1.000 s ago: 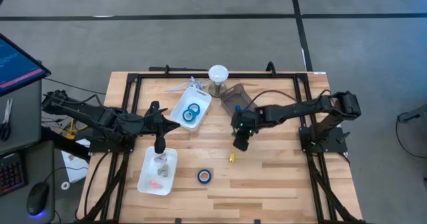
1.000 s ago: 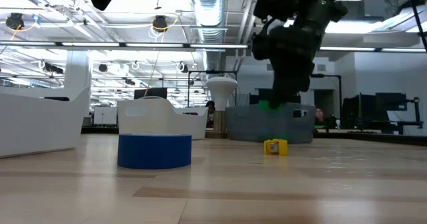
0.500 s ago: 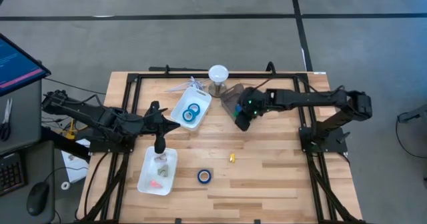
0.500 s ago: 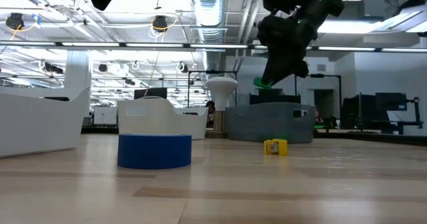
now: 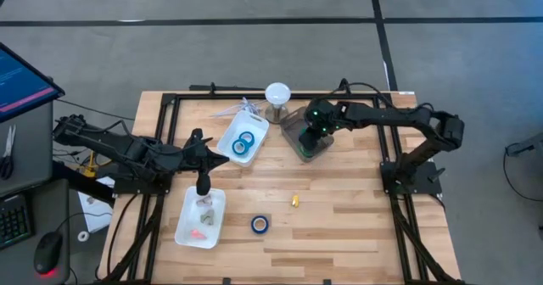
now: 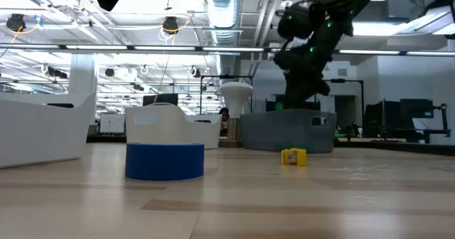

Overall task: Pick and place Stapler, Stapler remover, tape
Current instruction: Put the green stapler into the black bin, then put the yellow stapler into the black bin

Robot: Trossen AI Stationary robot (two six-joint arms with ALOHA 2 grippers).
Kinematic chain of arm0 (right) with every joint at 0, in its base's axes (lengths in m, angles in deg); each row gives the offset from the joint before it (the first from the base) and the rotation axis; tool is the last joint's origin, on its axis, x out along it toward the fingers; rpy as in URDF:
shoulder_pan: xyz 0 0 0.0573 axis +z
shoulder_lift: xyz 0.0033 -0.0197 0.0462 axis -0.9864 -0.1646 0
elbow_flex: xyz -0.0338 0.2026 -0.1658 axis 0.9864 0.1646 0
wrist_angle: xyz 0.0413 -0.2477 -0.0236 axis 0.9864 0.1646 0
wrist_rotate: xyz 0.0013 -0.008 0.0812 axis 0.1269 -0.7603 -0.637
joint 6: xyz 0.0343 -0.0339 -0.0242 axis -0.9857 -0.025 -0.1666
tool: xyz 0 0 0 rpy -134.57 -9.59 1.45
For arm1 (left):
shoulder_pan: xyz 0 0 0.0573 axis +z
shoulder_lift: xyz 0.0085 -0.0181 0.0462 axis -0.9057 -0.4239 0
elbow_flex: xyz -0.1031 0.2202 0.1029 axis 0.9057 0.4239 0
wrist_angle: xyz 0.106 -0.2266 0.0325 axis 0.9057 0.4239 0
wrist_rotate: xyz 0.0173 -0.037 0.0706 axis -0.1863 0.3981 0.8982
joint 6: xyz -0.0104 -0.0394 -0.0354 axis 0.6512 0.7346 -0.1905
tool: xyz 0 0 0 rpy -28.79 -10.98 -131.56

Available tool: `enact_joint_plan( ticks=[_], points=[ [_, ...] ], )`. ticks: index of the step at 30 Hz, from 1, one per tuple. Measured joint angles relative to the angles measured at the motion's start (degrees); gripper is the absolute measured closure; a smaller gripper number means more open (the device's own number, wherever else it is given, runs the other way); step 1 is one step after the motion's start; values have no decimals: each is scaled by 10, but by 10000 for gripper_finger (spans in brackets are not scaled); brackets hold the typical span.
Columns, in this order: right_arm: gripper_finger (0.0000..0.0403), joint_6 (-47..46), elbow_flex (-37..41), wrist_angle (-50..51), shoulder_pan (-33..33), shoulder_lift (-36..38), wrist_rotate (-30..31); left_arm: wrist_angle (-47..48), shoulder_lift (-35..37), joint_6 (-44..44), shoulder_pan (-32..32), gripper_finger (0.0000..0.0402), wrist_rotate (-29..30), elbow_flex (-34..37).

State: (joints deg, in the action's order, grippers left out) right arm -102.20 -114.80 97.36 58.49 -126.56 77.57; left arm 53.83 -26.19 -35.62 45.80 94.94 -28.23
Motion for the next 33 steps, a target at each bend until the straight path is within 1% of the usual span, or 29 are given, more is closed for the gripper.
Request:
enact_joint_plan(
  ticks=[4,8,17,21,33],
  points=[
    [337,0,0,1,-14,-33,0,0,0,0,0,400,0,0],
    [337,0,0,0,-14,-60,0,0,0,0,0,400,0,0],
    [332,4,0,-9,-14,-73,0,1,0,0,0,400,0,0],
    [314,4,0,-10,-14,-73,0,1,0,0,0,400,0,0],
    [241,10,0,-10,-13,-73,0,1,0,0,0,400,0,0]
  ],
)
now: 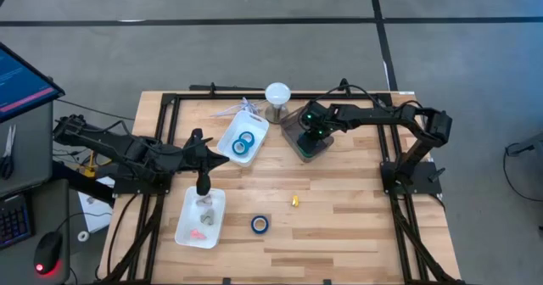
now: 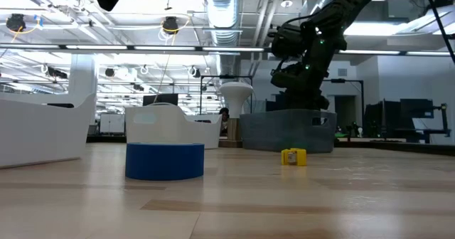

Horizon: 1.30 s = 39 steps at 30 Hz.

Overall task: Pick and place Stapler, Stapler remover, tape
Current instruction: Put the yellow stapler into the black bin

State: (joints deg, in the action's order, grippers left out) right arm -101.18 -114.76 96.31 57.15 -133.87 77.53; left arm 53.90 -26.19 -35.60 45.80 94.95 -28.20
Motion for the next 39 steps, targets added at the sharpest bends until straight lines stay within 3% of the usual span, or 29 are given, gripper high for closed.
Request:
enact_joint_plan(
  ticks=[2,5,8,12,18,22,29,33,39],
  points=[
    [235,0,-1,4,1,0,-8,0,0,0,0,400,0,0],
    [236,0,-21,37,6,0,-66,0,0,0,0,400,0,0],
    [248,6,-56,85,18,0,-130,0,0,0,0,400,0,0],
    [271,58,-119,164,44,0,-165,0,0,0,0,400,0,0],
    [294,154,-209,236,107,1,-165,0,0,0,0,400,0,0],
    [295,228,-228,240,150,1,-157,0,0,0,0,400,0,0],
    [295,275,-227,241,211,1,-79,0,0,0,0,400,0,0],
    [296,218,-227,239,223,1,-70,0,0,1,0,400,0,0],
    [296,-30,-227,236,231,1,-51,0,-1,20,0,400,0,0]
  ],
)
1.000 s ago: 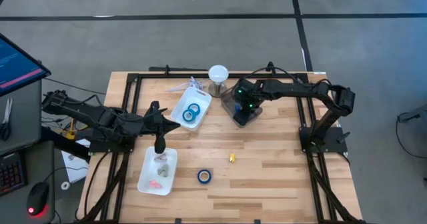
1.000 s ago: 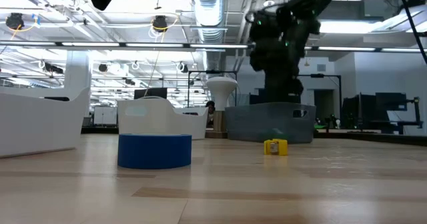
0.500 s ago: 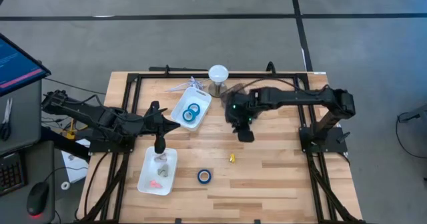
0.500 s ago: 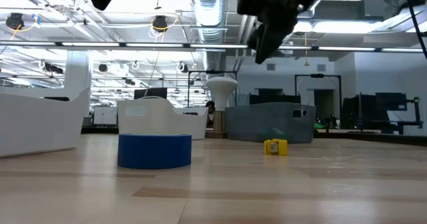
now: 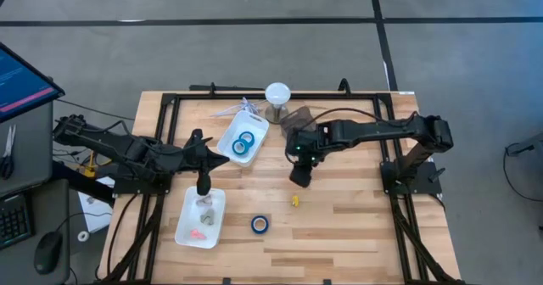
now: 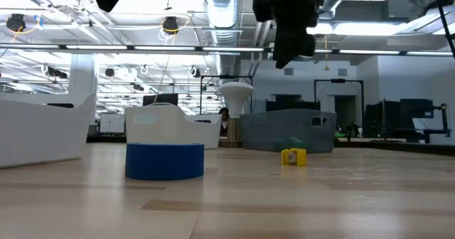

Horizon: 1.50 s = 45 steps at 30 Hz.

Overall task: Pick and place Stapler, Stapler remover, tape
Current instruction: Put the yellow stapler into the black bin

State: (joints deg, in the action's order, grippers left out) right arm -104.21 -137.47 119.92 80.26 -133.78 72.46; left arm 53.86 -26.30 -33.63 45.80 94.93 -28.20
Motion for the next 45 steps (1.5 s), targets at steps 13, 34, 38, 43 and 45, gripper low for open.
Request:
enact_joint_plan(
  ticks=[13,34,38,43,45],
  points=[
    [296,-184,0,-26,27,0,5,0,0,-6,0,400,0,0],
    [296,-713,0,-41,125,0,165,-10,0,5,0,400,0,0],
    [292,-759,0,-50,150,-27,169,-9,0,-15,0,400,-3,0],
    [263,-810,-2,-54,168,-92,117,-8,0,-22,0,400,-11,0],
    [244,-812,-2,-42,169,-129,93,-7,0,-22,0,400,-14,0]
  ],
)
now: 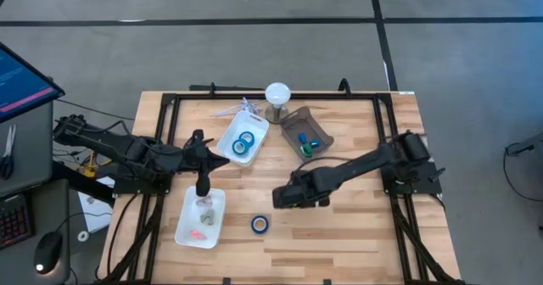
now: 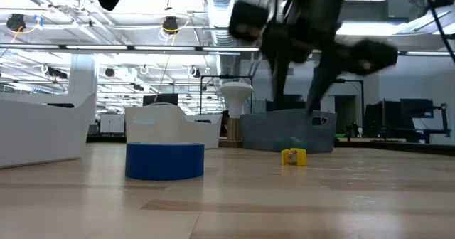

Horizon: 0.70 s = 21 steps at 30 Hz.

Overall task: Pick and place Stapler, Stapler remover, tape
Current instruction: Put the yellow stapler into the black bin

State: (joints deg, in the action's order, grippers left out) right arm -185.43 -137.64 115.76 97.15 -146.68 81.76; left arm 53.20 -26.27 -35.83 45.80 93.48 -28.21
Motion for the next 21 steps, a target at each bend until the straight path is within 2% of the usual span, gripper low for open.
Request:
enact_joint_plan(
  ticks=[5,9,15,21],
  points=[
    [187,3,-33,-4,-3,-68,-57,10,-3,-19,0,400,-3,0],
    [160,4,-67,1,-2,-104,-45,15,-8,-19,0,400,-3,0],
    [167,7,-101,50,-3,-132,-1,14,-9,-19,0,400,-3,0],
    [186,29,-133,97,-16,-131,1,14,-9,-19,0,400,-3,0]
  ],
)
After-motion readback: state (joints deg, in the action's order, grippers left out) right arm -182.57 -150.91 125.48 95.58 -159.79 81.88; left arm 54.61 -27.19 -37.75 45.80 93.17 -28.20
